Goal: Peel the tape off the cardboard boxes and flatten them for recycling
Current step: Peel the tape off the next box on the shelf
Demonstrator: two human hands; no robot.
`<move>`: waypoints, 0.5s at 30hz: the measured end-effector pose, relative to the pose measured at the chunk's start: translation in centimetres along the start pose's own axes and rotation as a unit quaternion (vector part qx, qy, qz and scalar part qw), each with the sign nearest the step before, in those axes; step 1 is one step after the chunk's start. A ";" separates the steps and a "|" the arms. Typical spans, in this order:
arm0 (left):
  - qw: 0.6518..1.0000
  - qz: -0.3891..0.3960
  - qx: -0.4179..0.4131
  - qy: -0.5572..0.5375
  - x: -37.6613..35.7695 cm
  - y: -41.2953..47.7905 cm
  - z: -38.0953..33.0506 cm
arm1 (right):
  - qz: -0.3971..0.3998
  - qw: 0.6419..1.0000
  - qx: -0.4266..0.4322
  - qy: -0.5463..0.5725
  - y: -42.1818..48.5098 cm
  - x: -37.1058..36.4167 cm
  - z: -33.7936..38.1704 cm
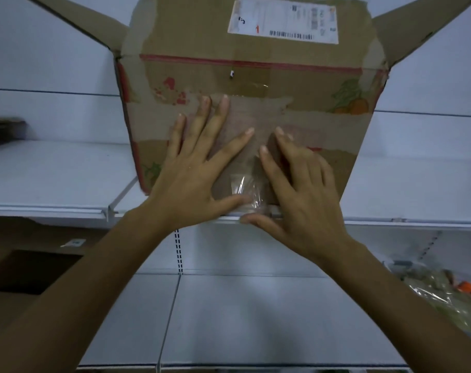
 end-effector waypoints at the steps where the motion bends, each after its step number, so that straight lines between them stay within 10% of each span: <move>1: 1.000 0.003 0.001 -0.011 0.0 0.0 0.0 | 0.001 1.000 0.005 -0.016 0.1 -0.2 -0.1; 8: 0.994 0.022 -0.021 -0.105 1.3 -0.4 0.4 | -0.159 0.982 0.082 -0.053 0.4 -0.1 1.6; 15: 0.993 0.068 -0.098 -0.018 0.7 -1.1 -0.4 | 0.023 0.963 -0.060 0.262 -1.4 -1.4 1.5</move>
Point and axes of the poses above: each hand's wrist, its own y-axis towards the middle knuckle, its own x-axis out of the back of the hand, z = x × y, the point moved 5 cm from there along y, towards the middle knuckle, and after that the axes turned 13 degrees about z, right-handed, at the moved point
